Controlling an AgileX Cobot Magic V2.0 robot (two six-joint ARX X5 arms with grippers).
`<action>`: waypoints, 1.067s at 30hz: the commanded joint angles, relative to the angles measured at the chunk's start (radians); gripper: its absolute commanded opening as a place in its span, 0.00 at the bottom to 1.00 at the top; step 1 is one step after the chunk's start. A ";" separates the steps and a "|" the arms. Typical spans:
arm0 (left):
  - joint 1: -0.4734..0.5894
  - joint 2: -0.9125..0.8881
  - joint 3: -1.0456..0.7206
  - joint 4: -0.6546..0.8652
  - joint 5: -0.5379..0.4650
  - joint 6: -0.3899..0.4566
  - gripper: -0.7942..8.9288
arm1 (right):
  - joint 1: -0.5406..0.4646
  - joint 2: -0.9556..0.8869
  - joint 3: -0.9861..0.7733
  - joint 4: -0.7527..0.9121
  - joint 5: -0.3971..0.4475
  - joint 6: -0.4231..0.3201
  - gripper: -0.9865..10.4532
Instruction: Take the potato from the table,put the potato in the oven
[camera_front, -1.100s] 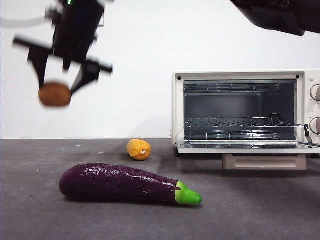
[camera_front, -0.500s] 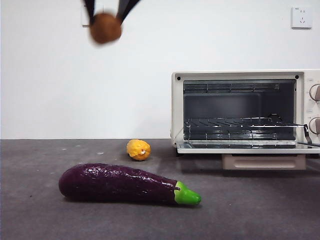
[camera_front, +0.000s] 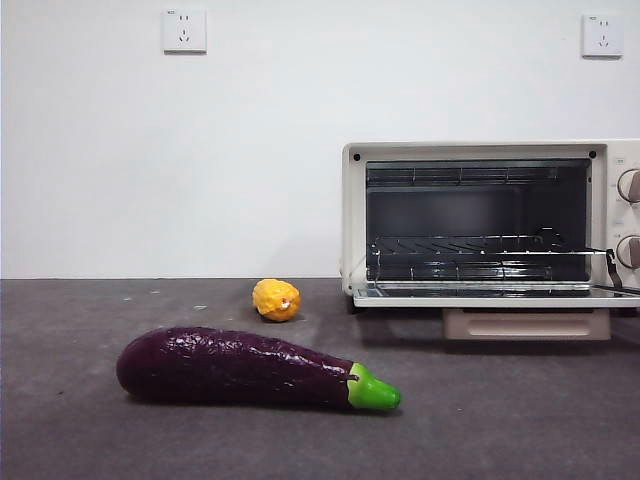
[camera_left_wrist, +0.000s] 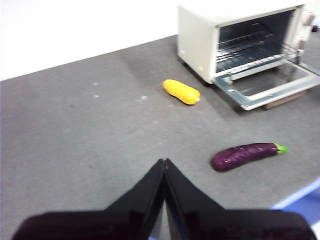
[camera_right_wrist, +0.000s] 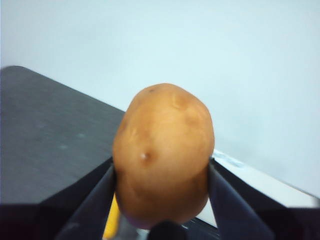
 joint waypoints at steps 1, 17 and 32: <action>-0.007 -0.005 0.000 0.004 -0.026 -0.003 0.08 | 0.033 -0.085 -0.175 -0.027 0.013 -0.010 0.22; -0.012 0.008 0.000 0.004 -0.101 -0.017 0.08 | -0.040 -0.774 -1.093 -0.027 0.005 0.228 0.22; -0.046 0.150 0.000 0.004 -0.127 -0.007 0.08 | -0.097 -1.313 -1.737 -0.027 0.052 0.554 0.22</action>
